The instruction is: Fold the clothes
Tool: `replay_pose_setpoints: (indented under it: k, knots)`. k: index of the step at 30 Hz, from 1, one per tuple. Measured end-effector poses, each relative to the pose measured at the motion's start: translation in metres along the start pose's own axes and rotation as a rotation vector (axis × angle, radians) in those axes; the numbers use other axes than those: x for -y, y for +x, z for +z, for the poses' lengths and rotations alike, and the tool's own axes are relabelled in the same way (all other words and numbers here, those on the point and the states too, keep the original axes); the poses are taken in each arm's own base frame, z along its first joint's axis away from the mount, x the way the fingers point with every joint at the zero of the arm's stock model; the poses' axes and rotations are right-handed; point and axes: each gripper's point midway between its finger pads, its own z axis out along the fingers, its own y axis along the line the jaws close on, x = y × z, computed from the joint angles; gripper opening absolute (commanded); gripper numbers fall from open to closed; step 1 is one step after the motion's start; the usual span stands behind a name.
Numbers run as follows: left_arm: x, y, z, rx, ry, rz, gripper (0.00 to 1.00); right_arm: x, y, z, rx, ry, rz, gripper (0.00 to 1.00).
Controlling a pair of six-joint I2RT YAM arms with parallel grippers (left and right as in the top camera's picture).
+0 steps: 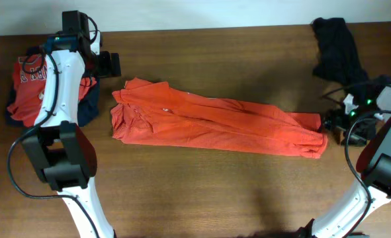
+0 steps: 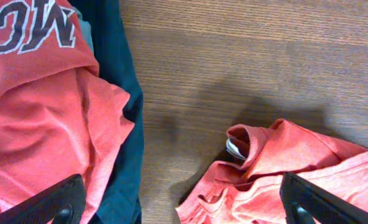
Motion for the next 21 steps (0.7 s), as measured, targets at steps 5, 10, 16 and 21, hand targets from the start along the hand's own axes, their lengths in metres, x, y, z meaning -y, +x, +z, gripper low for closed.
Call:
replay_pose_setpoints:
  k: [5, 10, 16, 21]
  knots:
    - [0.001, 0.0, 0.0, -0.001, 0.003, 0.0, 0.99, -0.002, 0.006, 0.005, -0.008, -0.015, 0.013, 0.78]
    - [0.001, 0.0, 0.0, -0.002, 0.003, 0.0, 0.99, -0.012, 0.0, 0.005, 0.019, -0.055, 0.009, 0.77]
    - [0.001, 0.001, 0.0, -0.004, 0.003, 0.0, 0.99, -0.046, -0.016, 0.009, 0.074, -0.052, -0.095, 0.72]
    - [0.001, 0.001, 0.0, -0.004, 0.003, 0.0, 0.99, -0.067, -0.019, 0.017, 0.075, 0.046, -0.134, 0.56]
